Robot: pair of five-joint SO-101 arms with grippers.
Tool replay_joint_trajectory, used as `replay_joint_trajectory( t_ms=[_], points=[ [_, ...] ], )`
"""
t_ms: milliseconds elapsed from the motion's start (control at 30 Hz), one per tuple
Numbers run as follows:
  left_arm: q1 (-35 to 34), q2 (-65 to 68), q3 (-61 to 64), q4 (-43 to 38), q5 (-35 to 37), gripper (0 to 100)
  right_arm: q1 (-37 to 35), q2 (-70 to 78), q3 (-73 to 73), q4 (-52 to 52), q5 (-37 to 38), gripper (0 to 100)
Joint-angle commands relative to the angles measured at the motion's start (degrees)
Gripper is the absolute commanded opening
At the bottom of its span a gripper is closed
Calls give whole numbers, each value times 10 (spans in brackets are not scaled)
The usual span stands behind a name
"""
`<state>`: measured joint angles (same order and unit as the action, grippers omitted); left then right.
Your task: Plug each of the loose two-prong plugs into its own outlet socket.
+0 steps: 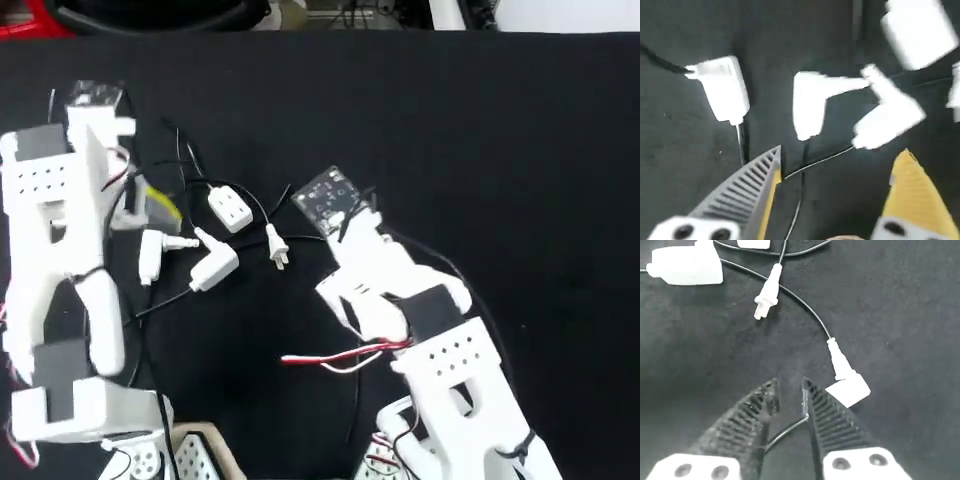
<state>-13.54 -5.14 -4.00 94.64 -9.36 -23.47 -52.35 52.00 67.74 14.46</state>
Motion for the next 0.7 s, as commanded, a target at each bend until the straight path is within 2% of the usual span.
replay_joint_trajectory(
  t_ms=[0, 133, 267, 367, 533, 667],
  points=[
    [82, -25, -30, -35, 90, 343, 11, 5, -12, -9, 3, 67],
    [133, 55, 21, -187, 226, 343, 11, 5, -15, 3, 4, 67],
    [137, 162, 13, -267, 314, 343, 11, 5, -15, 3, 4, 67],
    [132, 229, -27, -286, 390, 342, 11, 5, -15, 3, 4, 67],
    [149, 312, -109, -281, 408, 331, 11, 5, -14, 2, 4, 67],
    [151, 372, -138, -281, 443, 237, 11, 5, -12, 0, 4, 67]
  ],
)
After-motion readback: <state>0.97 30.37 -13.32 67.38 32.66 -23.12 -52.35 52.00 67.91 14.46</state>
